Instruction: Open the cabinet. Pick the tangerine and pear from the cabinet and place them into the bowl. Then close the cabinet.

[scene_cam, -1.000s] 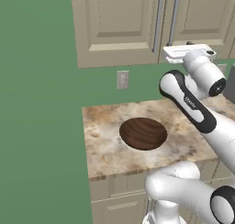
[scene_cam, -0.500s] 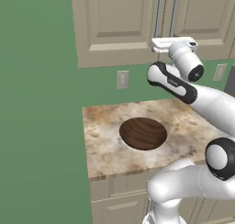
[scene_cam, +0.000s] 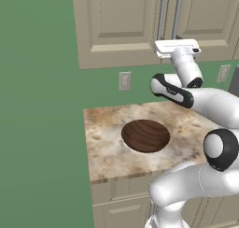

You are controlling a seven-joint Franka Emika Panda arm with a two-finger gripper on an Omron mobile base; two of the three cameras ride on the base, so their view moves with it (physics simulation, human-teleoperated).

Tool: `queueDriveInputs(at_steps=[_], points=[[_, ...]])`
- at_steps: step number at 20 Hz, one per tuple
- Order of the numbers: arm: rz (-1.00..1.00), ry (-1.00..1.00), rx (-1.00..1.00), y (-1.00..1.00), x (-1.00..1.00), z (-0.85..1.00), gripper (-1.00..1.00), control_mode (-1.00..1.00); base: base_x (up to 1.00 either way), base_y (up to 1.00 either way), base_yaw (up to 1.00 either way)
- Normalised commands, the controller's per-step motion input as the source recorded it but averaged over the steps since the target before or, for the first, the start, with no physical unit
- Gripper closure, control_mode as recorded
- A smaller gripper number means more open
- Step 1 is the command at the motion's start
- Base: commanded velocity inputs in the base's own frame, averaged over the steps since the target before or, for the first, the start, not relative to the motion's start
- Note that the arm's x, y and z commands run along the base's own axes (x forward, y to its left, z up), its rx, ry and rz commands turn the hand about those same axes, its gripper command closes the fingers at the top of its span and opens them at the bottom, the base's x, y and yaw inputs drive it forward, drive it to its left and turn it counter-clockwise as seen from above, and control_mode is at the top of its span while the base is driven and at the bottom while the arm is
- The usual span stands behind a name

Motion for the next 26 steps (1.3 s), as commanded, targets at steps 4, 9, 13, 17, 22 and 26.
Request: queueDriveInputs(at_steps=[4, 9, 13, 17, 22, 26], points=[[0.00, 0.17, 0.00, 0.06, 0.84, -0.04, 1.00, -1.00, 0.00, 0.00, 0.00], [0.00, 0.00, 0.00, 0.00, 0.11, 0.00, 1.00, -1.00, 0.00, 0.00, 0.00], [0.00, 0.05, 0.00, -0.01, 0.12, 0.00, 1.00, -1.00, 0.00, 0.00, 0.00], [0.00, 0.09, 0.00, -0.15, 0.00, 0.00, 1.00, -1.00, 0.00, 0.00, 0.00], [0.00, 0.06, 0.01, -0.54, -0.04, 0.02, 1.00, -1.00, 0.00, 0.00, 0.00], [0.00, 0.00, 0.05, -0.81, -0.13, 0.06, 1.00, -1.00, 0.00, 0.00, 0.00]])
